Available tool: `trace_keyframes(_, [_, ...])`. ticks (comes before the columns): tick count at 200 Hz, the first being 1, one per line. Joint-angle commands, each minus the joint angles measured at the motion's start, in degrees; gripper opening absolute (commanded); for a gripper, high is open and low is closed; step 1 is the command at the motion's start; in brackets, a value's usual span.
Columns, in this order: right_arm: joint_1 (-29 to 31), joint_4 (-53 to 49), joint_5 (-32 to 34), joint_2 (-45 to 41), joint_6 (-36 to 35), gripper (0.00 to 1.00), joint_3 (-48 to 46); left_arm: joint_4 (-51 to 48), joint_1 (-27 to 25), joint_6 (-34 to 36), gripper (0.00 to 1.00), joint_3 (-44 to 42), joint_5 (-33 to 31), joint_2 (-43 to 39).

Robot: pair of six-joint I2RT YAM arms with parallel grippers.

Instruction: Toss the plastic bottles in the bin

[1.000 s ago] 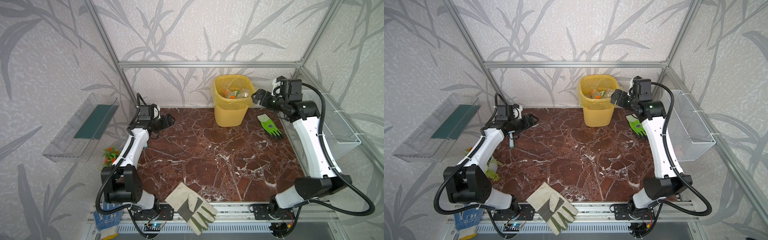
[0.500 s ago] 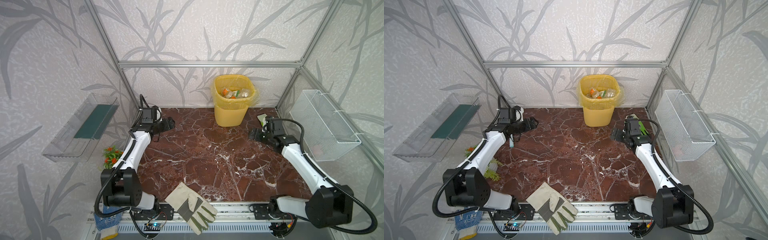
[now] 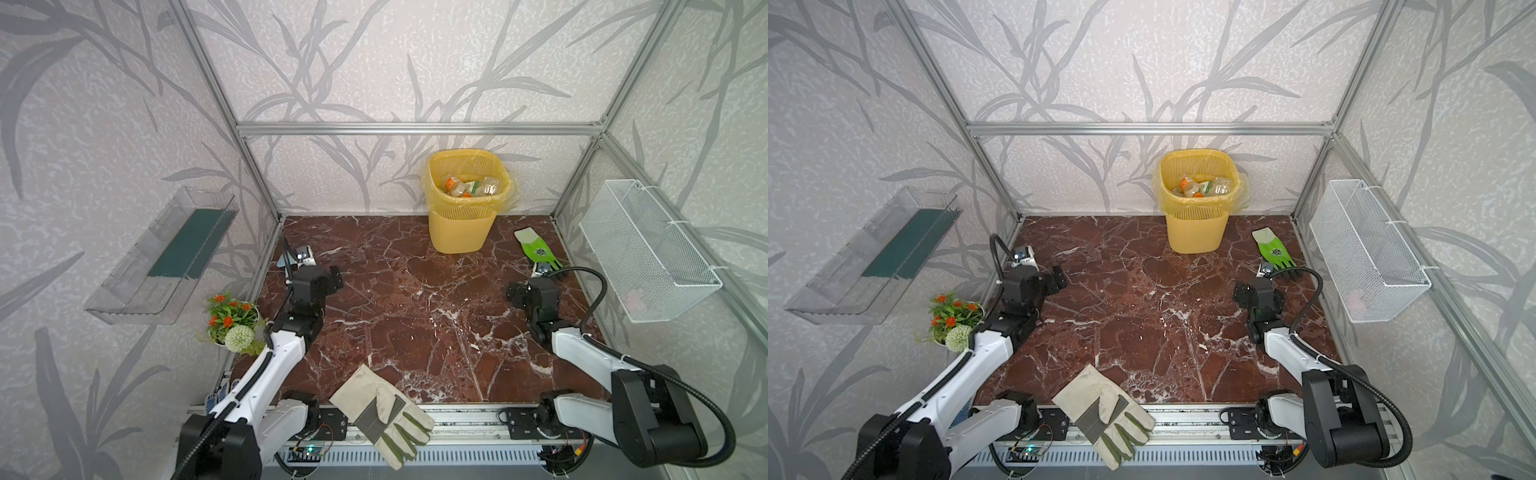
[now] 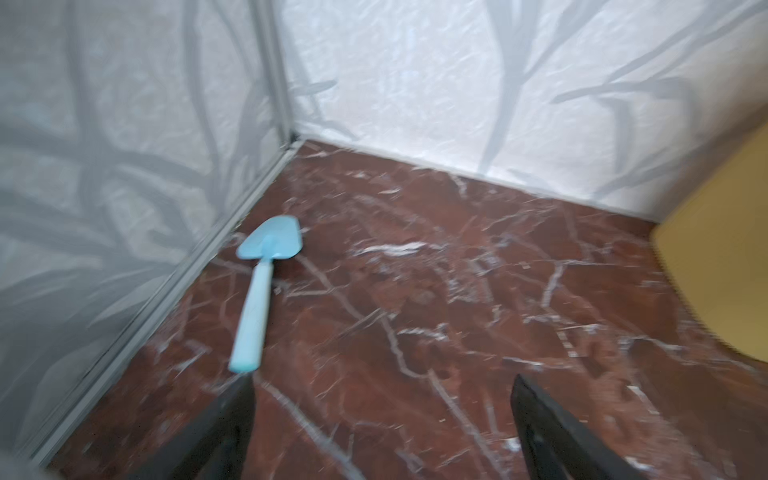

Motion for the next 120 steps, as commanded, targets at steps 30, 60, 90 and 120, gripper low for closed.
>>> trace_keyframes(30, [-0.5,25.5,2.3,7.2,-5.9,0.99,-4.2,19.4,2.4,6.0,0.99,-7.2,-14.6,7.8])
trace_keyframes(60, [-0.8,32.4,-3.9,11.0,-8.5,0.99,-5.6,32.2,4.9,7.9,0.99,-8.6,-8.4,17.1])
trace_keyframes(90, [-1.2,37.6,-10.5,14.3,-10.8,0.99,-6.3,40.2,6.8,9.6,0.99,-8.0,-1.4,25.9])
trace_keyframes(120, [-1.2,41.4,-12.8,18.4,-11.9,0.99,-6.4,43.7,7.2,11.5,0.99,-6.4,2.8,31.9])
